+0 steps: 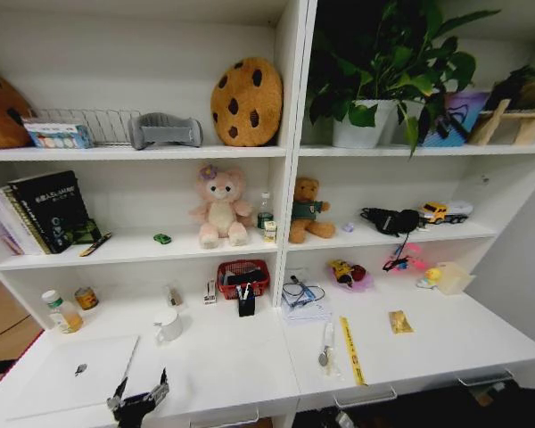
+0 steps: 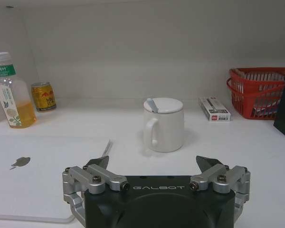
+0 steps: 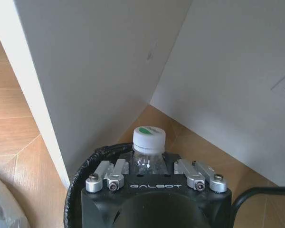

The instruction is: Organize the objects on the table.

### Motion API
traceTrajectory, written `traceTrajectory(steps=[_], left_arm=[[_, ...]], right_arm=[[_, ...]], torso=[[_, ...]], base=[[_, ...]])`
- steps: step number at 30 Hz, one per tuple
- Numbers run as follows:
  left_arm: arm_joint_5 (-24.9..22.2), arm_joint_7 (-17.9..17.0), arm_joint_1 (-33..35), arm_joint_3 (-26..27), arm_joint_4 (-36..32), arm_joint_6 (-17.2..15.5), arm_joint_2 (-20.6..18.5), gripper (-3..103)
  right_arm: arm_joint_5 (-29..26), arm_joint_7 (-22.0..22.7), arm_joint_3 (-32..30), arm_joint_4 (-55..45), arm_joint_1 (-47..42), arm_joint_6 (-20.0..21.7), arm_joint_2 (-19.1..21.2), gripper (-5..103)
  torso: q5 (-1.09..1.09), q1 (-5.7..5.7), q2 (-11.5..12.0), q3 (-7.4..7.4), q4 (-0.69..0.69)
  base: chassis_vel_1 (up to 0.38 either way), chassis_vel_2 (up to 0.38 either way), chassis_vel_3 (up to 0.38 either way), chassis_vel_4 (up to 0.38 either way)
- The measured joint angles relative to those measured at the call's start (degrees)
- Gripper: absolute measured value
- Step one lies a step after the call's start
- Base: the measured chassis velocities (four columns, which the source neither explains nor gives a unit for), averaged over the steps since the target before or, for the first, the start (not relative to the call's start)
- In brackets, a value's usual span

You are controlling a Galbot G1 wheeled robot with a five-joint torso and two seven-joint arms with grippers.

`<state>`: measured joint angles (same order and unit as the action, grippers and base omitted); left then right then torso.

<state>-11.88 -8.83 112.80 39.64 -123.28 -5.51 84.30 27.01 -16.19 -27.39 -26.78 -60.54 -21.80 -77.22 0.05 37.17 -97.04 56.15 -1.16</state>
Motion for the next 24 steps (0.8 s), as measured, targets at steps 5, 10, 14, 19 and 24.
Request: traceTrajectory(steps=[5, 10, 14, 19, 24], left_arm=[[-0.07, -0.02, -0.06, 0.01, 0.01, -0.01, -0.03, 100], [-0.08, -0.01, -0.14, -0.09, 0.11, -0.03, -0.05, 100], [-0.09, -0.02, -0.28, -0.10, 0.15, -0.05, -0.06, 100], [-0.13, -0.03, -0.38, -0.08, 0.14, -0.06, -0.06, 100], [-0.18, -0.11, -0.67, -0.25, 0.10, -0.09, 0.02, 100]], right_arm=[[0.25, 0.84, -0.30, -0.32, -0.90, -0.25, -0.19, 55], [0.32, 1.39, -0.70, -0.09, -1.27, -0.59, -0.06, 72], [-2.45, 0.01, 0.06, -6.24, -6.15, -1.19, 1.30, 88], [-3.59, -0.28, 0.32, -9.38, -9.39, -1.72, 1.87, 99], [-7.68, -0.89, 0.20, -19.40, -19.73, -1.97, 3.17, 100]], torso=[[0.00, -0.01, 0.00, 0.00, -0.01], [0.01, -0.01, 0.00, 0.00, 0.01], [0.00, 0.00, 0.00, 0.00, 0.02], [0.00, -0.01, 0.00, 0.00, 0.00], [0.01, -0.01, -0.01, 0.00, -0.02]], base=[[0.000, 0.000, 0.000, 0.000], [0.000, 0.000, 0.000, 0.000], [0.000, 0.000, 0.000, 0.000], [0.000, 0.000, 0.000, 0.000], [0.000, 0.000, 0.000, 0.000]])
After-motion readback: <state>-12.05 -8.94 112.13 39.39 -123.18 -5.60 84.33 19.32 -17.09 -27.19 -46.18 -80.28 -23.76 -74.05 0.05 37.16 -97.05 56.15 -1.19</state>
